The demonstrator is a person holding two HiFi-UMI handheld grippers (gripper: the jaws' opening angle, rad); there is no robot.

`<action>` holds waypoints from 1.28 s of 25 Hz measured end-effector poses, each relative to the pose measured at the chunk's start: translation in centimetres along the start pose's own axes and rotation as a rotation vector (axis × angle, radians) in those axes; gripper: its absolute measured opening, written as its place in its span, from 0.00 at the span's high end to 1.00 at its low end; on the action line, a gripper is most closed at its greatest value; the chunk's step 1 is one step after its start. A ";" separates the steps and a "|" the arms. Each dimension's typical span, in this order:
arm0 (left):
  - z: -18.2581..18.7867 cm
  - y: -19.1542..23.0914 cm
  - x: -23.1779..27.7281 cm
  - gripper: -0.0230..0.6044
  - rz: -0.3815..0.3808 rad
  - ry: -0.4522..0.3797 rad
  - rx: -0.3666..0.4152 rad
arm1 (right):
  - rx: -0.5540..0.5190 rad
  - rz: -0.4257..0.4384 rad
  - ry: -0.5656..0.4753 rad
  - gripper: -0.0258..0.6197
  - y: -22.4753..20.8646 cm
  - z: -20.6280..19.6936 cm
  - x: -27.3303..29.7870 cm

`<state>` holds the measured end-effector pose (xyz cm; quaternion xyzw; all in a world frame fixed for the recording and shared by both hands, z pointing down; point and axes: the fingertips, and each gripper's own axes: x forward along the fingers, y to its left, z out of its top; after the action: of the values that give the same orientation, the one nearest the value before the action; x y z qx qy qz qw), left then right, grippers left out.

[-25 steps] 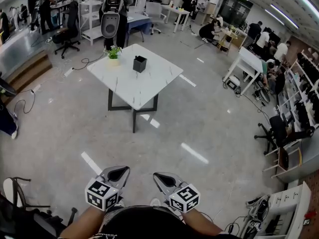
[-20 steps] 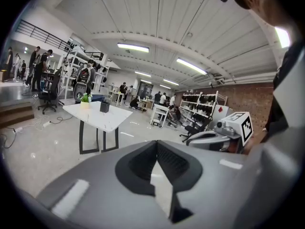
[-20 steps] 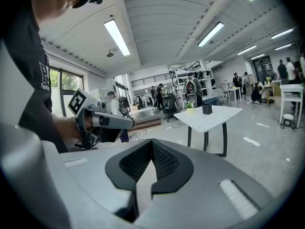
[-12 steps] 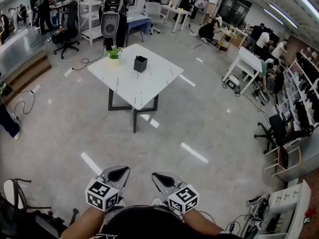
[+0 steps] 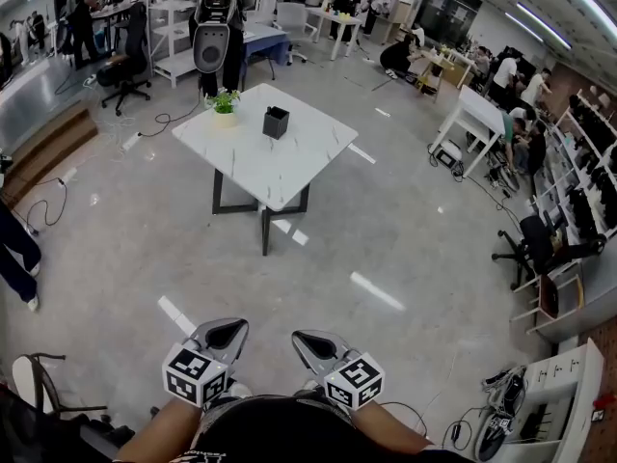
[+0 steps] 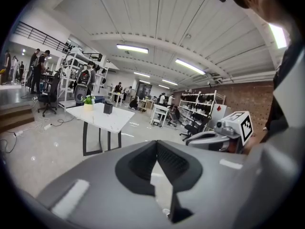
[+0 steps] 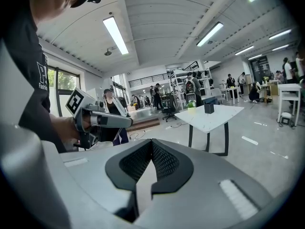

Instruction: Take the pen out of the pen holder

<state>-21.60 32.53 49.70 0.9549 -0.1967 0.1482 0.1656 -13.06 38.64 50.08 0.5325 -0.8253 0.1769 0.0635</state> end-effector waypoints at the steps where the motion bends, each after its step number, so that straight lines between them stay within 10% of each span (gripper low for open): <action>1: -0.1 0.3 -0.4 0.87 -0.002 0.003 0.003 | 0.002 -0.004 -0.002 0.96 0.4 0.0 0.3; 15: -1.9 1.9 -2.7 0.87 -0.070 0.028 0.011 | 0.050 -0.085 -0.002 0.96 3.2 -1.2 1.1; 32: 0.3 5.3 2.8 0.87 -0.024 0.043 0.000 | 0.045 -0.052 -0.026 0.96 -3.8 2.4 5.4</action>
<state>-21.33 26.86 51.78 0.9538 -0.1815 0.1669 0.1716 -11.73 31.71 50.34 0.5575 -0.8076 0.1868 0.0453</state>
